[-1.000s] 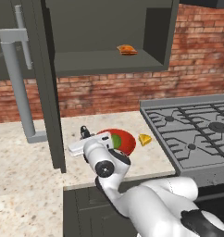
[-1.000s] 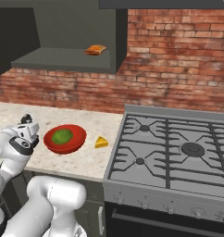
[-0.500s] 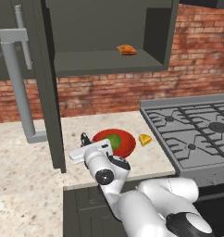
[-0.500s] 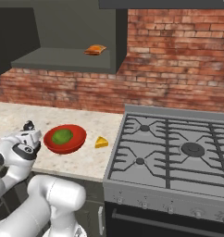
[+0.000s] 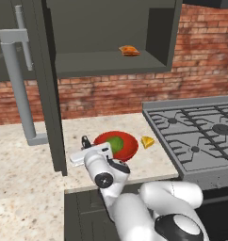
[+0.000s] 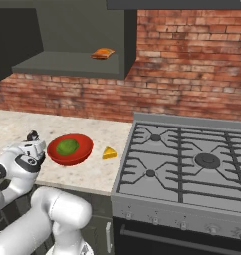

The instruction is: Pick the cheese from the fridge and the cheese grater from the cabinet and place them next to the salad bowl.

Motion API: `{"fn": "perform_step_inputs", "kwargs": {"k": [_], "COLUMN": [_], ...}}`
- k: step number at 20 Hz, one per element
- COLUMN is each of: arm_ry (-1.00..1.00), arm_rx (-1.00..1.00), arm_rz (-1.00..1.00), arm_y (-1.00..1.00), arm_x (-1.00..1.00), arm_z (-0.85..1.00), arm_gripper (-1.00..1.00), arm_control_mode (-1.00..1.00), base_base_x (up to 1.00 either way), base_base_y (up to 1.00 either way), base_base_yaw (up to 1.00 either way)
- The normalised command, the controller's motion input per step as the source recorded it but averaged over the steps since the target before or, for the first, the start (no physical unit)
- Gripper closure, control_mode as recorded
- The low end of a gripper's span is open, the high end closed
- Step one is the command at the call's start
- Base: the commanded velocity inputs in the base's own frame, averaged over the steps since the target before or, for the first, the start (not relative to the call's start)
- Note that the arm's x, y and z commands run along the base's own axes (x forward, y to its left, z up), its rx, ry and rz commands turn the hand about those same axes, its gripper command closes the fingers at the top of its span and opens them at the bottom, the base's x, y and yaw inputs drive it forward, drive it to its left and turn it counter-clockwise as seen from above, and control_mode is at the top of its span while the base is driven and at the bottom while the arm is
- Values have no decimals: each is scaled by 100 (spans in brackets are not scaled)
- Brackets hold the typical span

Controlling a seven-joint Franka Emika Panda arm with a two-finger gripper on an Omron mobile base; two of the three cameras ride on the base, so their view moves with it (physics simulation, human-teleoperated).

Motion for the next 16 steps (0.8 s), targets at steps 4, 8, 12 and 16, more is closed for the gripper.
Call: {"fn": "perform_step_inputs", "kwargs": {"k": [4, 8, 12, 16], "arm_ry": [0, 0, -2, -4], "arm_rx": [0, 0, 0, 0], "arm_rz": [0, 0, 0, 0], "arm_y": [12, 16, 17, 15], "arm_x": [33, 45, 49, 44], "arm_z": [0, 0, -2, -8], "arm_gripper": [100, 100, 100, 100], "arm_control_mode": [-100, -100, -100, -100], "base_base_x": [0, 0, 0, 0], "base_base_y": [0, 0, 0, 0], "base_base_yaw": [0, 0, 0, 0]}}
